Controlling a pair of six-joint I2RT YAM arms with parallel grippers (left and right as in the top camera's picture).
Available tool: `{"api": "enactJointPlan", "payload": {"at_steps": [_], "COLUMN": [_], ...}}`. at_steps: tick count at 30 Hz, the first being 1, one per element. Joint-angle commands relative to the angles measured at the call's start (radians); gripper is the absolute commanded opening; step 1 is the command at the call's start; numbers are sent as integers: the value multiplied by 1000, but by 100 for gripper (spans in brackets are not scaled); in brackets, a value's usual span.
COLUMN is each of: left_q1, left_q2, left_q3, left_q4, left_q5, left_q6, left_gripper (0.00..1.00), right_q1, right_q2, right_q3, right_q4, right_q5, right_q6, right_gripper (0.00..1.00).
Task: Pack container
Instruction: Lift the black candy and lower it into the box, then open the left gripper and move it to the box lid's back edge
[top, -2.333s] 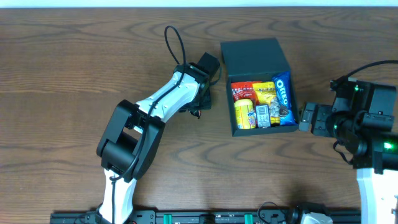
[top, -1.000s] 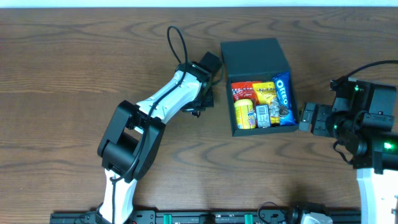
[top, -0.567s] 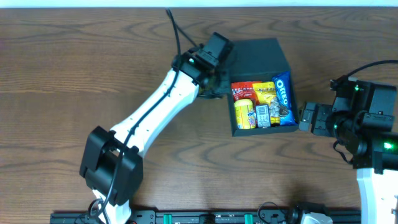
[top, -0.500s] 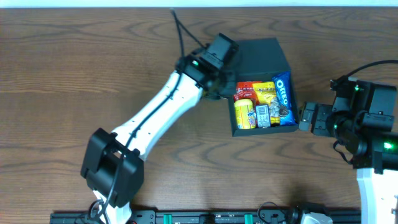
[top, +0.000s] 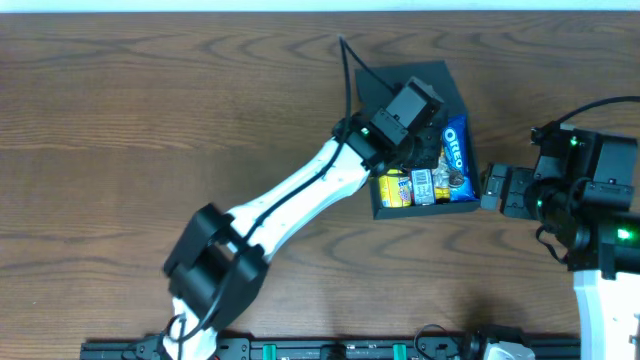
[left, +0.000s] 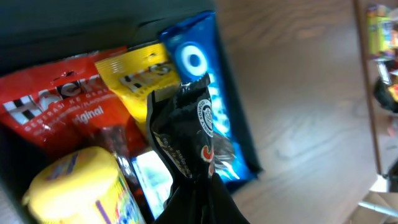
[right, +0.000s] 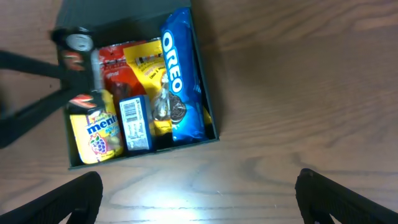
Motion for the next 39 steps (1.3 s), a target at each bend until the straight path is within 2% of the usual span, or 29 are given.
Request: {"api": "enactJointPlan", "payload": {"at_steps": [1,11,13,15,19,21,23,31,33,39], "left_q1": [6,6,6,6,6,9,23,129,166,283], "left_q2": [60,105,105,105,105,102,83,-74,-101,-93], "left_q3": [14,14,14,14,14,14,14,14,14,14], "left_q4": [26,117,124,125,125,124,118,-40,-86,-193], "left_q5": [0,-16,-27,-45,-53,-56,-56,-75,-72,51], "left_q6": [-23,-53,-53,-56,-56,-51,-25,82,92,79], "left_gripper": [6,6,22,24,47,53,66,94,98,95], "right_q1": [-7,-7,-7,-7,-7,-7,-8,-27,-28,-27], "right_q2": [-2,1,8,16,34,40,45,48,48,48], "right_q3": [12,12,12,12,12,12,12,12,12,12], "right_q4": [1,0,0,-2,-3,3,12,34,32,29], "right_q5": [-8,-8,-8,-8,-8,-6,11,21,21,18], "right_q6": [-2,-2,-2,-2,-2,-2,-2,-2,-2,-2], "right_gripper": [99,99,99,99,99,99,99,99,99,99]}}
